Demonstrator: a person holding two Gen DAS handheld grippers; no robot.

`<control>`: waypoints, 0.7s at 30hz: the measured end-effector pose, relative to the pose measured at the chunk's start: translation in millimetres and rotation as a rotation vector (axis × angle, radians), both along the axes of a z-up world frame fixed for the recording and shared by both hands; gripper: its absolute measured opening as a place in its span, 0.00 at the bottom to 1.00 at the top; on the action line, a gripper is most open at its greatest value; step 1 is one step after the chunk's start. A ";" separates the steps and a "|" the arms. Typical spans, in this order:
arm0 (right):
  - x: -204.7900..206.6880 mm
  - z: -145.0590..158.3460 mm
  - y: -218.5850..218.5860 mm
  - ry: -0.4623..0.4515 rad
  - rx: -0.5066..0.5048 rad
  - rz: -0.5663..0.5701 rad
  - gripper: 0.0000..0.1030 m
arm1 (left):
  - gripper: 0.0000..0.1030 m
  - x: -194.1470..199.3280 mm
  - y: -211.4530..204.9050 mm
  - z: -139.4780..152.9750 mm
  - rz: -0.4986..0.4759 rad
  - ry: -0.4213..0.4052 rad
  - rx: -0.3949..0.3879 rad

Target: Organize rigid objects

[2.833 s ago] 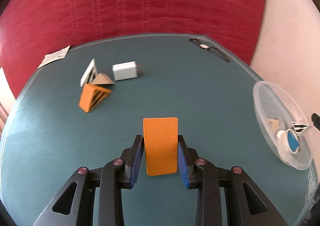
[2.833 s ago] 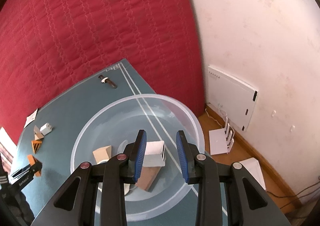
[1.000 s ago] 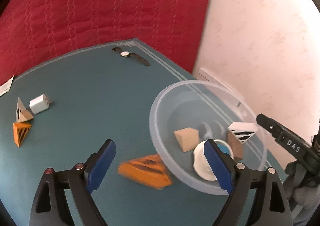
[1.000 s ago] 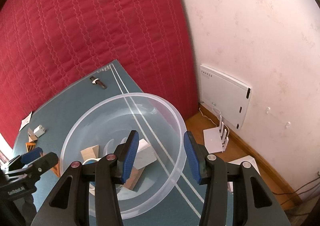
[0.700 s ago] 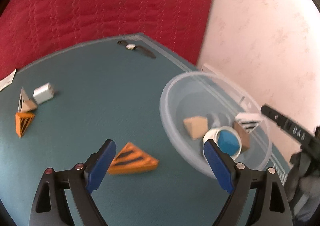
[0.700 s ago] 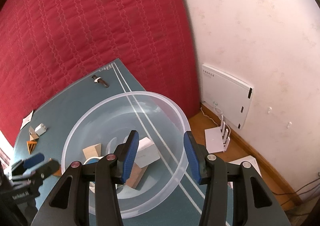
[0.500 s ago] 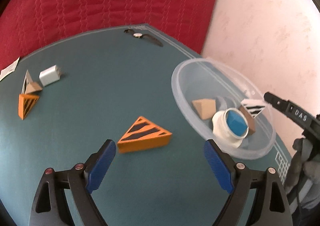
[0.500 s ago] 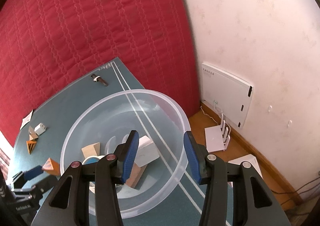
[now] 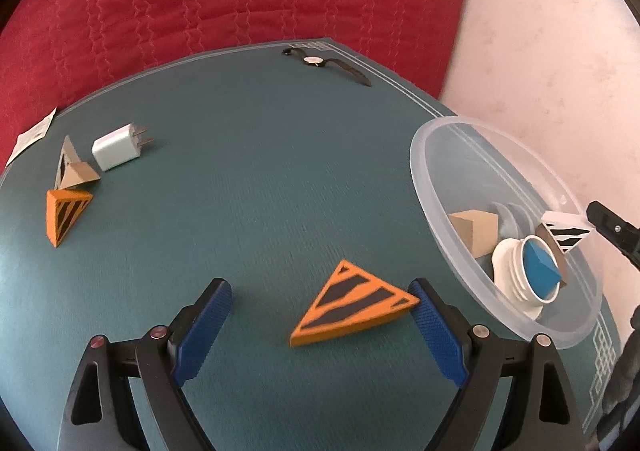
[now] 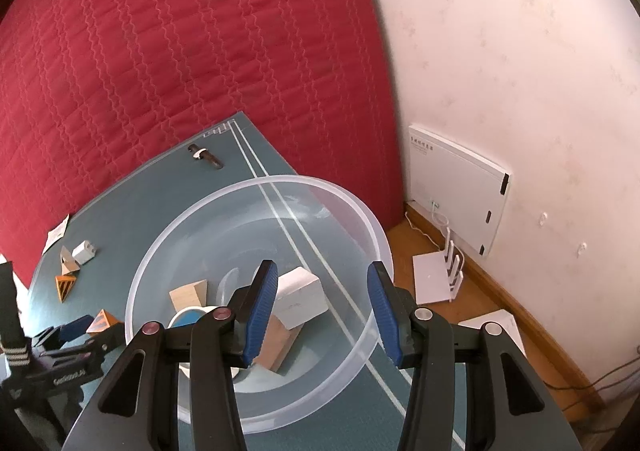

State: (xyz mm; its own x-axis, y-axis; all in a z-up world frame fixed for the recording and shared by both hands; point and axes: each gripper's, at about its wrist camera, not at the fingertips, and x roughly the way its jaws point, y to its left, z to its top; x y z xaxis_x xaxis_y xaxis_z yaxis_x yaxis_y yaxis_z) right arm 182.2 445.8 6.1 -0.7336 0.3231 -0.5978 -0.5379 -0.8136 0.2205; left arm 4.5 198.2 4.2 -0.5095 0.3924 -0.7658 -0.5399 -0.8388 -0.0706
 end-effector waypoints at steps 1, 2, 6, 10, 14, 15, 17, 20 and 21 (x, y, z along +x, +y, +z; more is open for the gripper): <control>0.5 -0.2 -0.3 0.000 0.000 -0.001 0.47 | 0.83 0.0 1.8 -0.6 -0.011 -0.002 -0.006; 0.6 -0.1 -0.5 -0.001 -0.001 -0.002 0.47 | 0.79 1.9 3.7 -0.4 -0.019 0.008 -0.017; -1.2 -1.3 0.3 -0.005 -0.004 -0.008 0.47 | 0.54 11.4 5.3 1.6 -0.056 0.032 -0.031; -1.3 -1.1 -0.5 -0.006 -0.005 -0.009 0.47 | 0.54 14.6 2.3 4.1 -0.061 0.018 -0.008; -0.9 -0.6 -0.7 0.000 -0.004 -0.012 0.47 | 0.54 16.3 1.2 13.5 -0.056 0.023 0.021; -2.2 -0.5 0.3 0.002 -0.003 -0.013 0.47 | 0.54 17.5 2.1 17.6 -0.056 0.028 0.030; -2.0 -0.9 0.4 0.006 -0.003 -0.016 0.47 | 0.54 19.4 5.5 27.3 -0.060 0.042 0.049; -3.2 -2.1 1.2 0.008 -0.004 -0.017 0.47 | 0.54 23.0 13.9 41.8 -0.085 0.065 0.073; -3.7 -2.6 1.6 0.007 -0.005 -0.016 0.47 | 0.54 24.5 17.8 45.2 -0.097 0.071 0.078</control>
